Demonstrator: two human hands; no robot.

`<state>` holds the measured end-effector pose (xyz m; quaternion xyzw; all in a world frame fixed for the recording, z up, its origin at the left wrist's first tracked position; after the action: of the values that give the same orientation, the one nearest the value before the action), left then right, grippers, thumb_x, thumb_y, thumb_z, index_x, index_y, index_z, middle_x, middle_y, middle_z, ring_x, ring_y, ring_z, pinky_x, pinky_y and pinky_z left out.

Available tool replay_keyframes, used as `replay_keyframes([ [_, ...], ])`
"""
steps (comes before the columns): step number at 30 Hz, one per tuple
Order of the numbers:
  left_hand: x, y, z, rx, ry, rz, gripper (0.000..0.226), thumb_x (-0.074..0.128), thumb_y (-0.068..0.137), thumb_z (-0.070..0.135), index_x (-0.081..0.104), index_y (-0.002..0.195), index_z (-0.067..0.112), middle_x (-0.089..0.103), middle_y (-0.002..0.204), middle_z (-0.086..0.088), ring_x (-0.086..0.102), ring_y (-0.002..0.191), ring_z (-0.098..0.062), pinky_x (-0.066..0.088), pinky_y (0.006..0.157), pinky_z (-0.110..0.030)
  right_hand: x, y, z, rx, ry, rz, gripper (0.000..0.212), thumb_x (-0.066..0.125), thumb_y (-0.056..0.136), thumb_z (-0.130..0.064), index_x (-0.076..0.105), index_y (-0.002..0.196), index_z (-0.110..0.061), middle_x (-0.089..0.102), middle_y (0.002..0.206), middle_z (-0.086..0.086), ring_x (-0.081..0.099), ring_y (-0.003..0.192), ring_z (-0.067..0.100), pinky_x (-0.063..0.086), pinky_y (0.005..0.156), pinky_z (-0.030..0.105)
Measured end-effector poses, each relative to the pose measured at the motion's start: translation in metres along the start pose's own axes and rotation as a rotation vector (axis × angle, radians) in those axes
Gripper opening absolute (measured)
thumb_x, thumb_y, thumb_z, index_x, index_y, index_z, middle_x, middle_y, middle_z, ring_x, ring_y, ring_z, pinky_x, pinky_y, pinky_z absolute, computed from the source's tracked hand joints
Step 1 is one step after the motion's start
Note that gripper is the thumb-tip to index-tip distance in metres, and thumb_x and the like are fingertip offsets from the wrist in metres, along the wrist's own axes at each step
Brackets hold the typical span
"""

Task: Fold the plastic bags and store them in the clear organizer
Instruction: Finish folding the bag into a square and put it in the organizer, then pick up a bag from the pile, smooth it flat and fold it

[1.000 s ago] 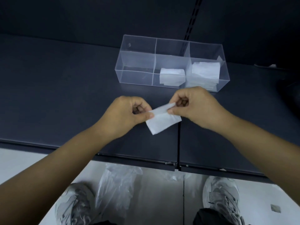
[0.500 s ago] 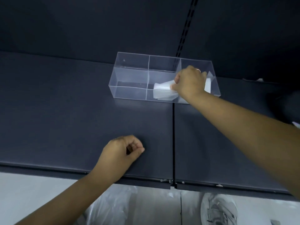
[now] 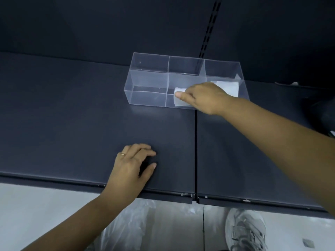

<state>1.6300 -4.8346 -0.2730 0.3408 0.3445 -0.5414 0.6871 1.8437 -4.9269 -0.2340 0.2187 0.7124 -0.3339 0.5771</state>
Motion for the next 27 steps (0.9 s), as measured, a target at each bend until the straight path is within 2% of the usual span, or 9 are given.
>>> replay_keyframes([
  [3,0.004,-0.009,-0.014,0.017,0.192,-0.095,0.053,0.044,0.092,0.045,0.056,0.132,0.013,0.048,0.143,-0.004,0.041,0.134,-0.025,0.026,0.111,-0.04,-0.03,-0.021,-0.026,-0.078,0.083,0.282,0.051,0.033,0.099,-0.05,0.062,0.113,-0.01,0.061,0.115,0.007,0.053,0.108,0.028,0.034,0.095,0.035],
  [6,0.003,-0.017,-0.029,0.057,0.341,-0.18,0.066,0.028,0.093,0.053,0.042,0.144,0.012,0.035,0.152,-0.005,0.03,0.142,-0.023,0.022,0.115,-0.048,-0.032,-0.097,-0.1,-0.418,0.294,0.521,0.03,0.044,0.097,-0.033,0.064,0.092,-0.011,0.061,0.093,0.006,0.056,0.088,0.027,0.045,0.077,0.037],
  [9,0.0,-0.026,-0.045,0.047,0.419,-0.213,0.068,0.023,0.095,0.054,0.034,0.148,0.014,0.028,0.155,-0.004,0.023,0.144,-0.023,0.017,0.117,-0.048,0.051,-0.172,-0.179,-0.715,0.37,0.186,0.021,0.048,0.096,-0.027,0.063,0.088,-0.013,0.058,0.094,0.005,0.053,0.08,0.023,0.047,0.067,0.038],
  [11,-0.003,-0.032,-0.053,0.03,0.439,-0.217,0.068,0.019,0.095,0.056,0.027,0.15,0.016,0.022,0.158,-0.002,0.016,0.146,-0.02,0.011,0.119,-0.046,0.118,-0.194,-0.201,-0.721,0.334,-0.139,0.021,0.049,0.095,-0.029,0.059,0.106,-0.014,0.05,0.127,0.008,0.056,0.088,0.025,0.049,0.071,0.039],
  [13,-0.007,-0.036,-0.059,0.024,0.448,-0.202,0.068,0.018,0.096,0.056,0.025,0.151,0.016,0.021,0.158,-0.003,0.014,0.147,-0.02,0.011,0.119,-0.047,0.175,-0.197,-0.197,-0.62,0.265,-0.337,0.036,0.05,0.091,-0.03,0.046,0.126,-0.022,0.007,0.158,0.004,0.055,0.101,0.03,0.048,0.075,0.037],
  [17,-0.01,-0.044,-0.064,0.052,0.459,-0.18,0.067,0.02,0.097,0.055,0.026,0.15,0.015,0.023,0.158,-0.004,0.016,0.147,-0.022,0.015,0.118,-0.049,0.23,-0.187,-0.188,-0.553,0.205,-0.481,0.054,0.058,0.085,-0.026,0.036,0.132,-0.037,-0.037,0.152,-0.006,0.036,0.13,0.04,0.037,0.101,0.04],
  [21,-0.011,-0.046,-0.068,0.044,0.445,-0.187,0.068,0.019,0.097,0.056,0.025,0.151,0.016,0.021,0.158,-0.004,0.013,0.147,-0.02,0.011,0.119,-0.047,0.23,-0.177,-0.183,-0.516,0.229,-0.479,0.039,0.054,0.09,-0.023,0.047,0.128,-0.02,0.002,0.158,0.005,0.019,0.141,0.031,0.019,0.115,0.032],
  [24,-0.013,-0.047,-0.067,0.017,0.406,-0.225,0.072,0.015,0.095,0.062,0.018,0.152,0.019,0.012,0.16,0.0,0.002,0.148,-0.015,0.001,0.12,-0.042,0.186,-0.191,-0.192,-0.561,0.395,-0.347,0.026,0.053,0.087,-0.019,0.053,0.114,-0.022,0.042,0.125,-0.009,0.044,0.116,0.014,0.036,0.093,0.024],
  [27,-0.019,-0.047,-0.065,-0.174,-0.065,-0.304,0.07,0.021,0.089,0.064,0.034,0.146,0.026,0.018,0.159,0.008,0.001,0.146,-0.002,-0.006,0.119,-0.032,0.121,-0.196,-0.185,-0.442,0.656,-0.251,0.02,0.058,0.082,-0.034,0.051,0.101,-0.038,0.052,0.095,-0.025,0.053,0.09,-0.003,0.039,0.075,0.012],
])
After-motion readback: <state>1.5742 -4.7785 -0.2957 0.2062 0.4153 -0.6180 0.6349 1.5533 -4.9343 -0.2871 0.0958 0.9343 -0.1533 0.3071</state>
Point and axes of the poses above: each hand's wrist, its own y-axis towards the middle knuckle, its own x-axis out of the palm, z = x × y, the point moved 10 cm from there along y, towards the middle knuckle
